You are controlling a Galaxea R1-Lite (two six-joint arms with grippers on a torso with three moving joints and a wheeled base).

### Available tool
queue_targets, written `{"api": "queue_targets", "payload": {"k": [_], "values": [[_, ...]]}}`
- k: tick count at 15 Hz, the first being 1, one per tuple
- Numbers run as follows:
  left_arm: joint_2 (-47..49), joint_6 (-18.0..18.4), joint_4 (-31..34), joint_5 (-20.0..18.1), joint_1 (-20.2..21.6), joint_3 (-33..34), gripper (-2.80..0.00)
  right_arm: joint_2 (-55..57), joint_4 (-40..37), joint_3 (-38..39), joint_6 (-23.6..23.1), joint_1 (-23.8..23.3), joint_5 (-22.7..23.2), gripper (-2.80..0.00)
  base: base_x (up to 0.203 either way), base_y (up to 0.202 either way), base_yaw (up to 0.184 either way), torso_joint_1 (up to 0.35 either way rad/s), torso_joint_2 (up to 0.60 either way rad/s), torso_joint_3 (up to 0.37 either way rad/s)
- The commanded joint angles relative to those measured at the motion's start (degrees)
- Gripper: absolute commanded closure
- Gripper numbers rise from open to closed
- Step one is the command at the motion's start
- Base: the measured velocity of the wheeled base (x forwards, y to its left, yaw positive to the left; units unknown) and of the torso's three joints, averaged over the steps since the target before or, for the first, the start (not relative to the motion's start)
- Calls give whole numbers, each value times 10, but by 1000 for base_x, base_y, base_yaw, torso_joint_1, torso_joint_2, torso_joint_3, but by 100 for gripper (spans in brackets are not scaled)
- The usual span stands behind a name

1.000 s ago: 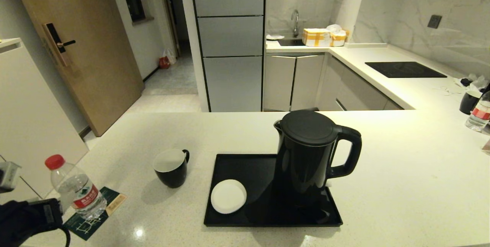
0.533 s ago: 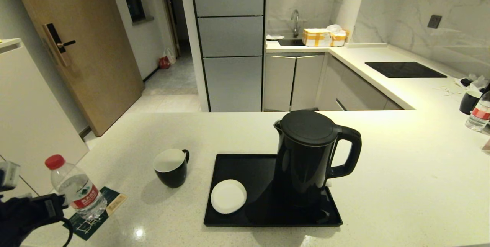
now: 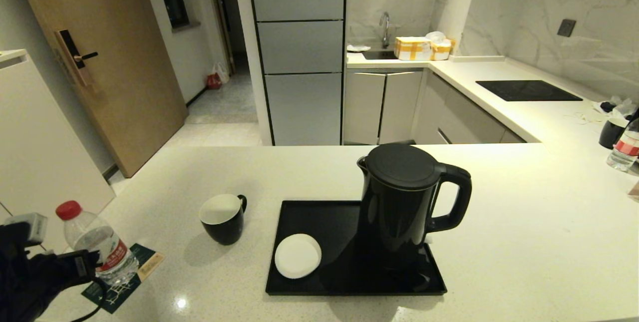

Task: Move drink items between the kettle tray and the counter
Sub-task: Return the bottled water to its original position

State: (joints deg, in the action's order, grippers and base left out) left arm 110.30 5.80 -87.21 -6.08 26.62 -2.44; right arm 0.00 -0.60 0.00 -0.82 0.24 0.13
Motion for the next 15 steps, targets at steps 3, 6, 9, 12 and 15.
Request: {"api": "queue_targets", "payload": {"k": [3,6,9,12,15], "values": [[43,7,-5,-31,0,-16,-280,1,1,1,0,0,0,0,0,0,0,0,0,0],[66,8,-5,-37,-1,-31,-280,1,0,1,0,0,0,0,0,0,0,0,0,0],[96,9,-5,-52,-3,-52,-280,1,1,1,0,0,0,0,0,0,0,0,0,0],[115,21,-5,-68,-3,-75,-280,1,0,1,-1,0,0,0,0,0,0,0,0,0],[131,27,-5,-78,-4,-87,-280,1,0,1,0,0,0,0,0,0,0,0,0,0]]}}
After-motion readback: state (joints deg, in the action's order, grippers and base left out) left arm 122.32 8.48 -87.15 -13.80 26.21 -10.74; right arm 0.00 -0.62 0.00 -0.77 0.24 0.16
